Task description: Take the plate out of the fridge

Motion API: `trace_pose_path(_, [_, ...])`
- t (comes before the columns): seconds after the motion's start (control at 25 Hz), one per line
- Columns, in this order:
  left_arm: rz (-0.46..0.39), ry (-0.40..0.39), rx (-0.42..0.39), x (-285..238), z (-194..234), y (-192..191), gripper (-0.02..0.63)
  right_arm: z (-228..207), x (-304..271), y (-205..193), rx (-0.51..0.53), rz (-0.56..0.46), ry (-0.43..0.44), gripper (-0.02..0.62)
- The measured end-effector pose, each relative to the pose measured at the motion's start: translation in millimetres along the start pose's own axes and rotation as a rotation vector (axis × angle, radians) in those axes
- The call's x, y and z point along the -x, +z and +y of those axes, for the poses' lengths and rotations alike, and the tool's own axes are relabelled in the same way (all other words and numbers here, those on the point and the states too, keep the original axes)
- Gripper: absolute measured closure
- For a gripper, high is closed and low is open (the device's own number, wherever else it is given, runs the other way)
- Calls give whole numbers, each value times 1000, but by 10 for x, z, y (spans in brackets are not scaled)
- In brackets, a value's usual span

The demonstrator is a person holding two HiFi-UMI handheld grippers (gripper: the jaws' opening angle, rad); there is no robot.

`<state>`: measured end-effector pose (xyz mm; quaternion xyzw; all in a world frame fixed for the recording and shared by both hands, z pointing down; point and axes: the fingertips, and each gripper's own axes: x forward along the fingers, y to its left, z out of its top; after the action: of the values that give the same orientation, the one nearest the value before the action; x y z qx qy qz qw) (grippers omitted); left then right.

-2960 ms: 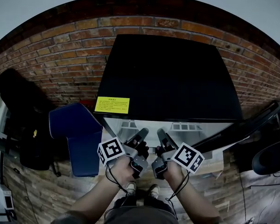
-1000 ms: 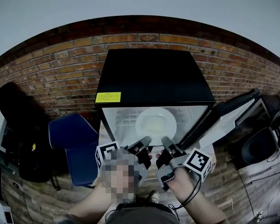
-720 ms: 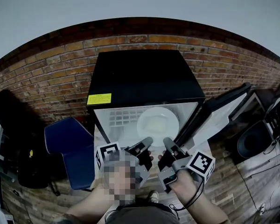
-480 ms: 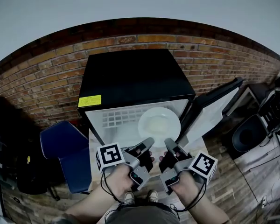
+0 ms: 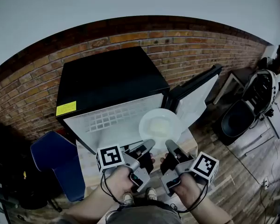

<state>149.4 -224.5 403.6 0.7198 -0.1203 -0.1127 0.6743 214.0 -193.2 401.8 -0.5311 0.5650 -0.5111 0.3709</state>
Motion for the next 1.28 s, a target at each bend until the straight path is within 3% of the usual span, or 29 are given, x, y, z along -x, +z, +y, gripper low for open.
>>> trace_pose_path(0.6, [183, 31, 27, -533, 346, -643, 575, -569, 562, 447, -60, -146, -80, 561])
trace_pose_path(1.28, [243, 106, 49, -612, 858, -917, 575, -1152, 733, 424, -136, -153, -143, 561])
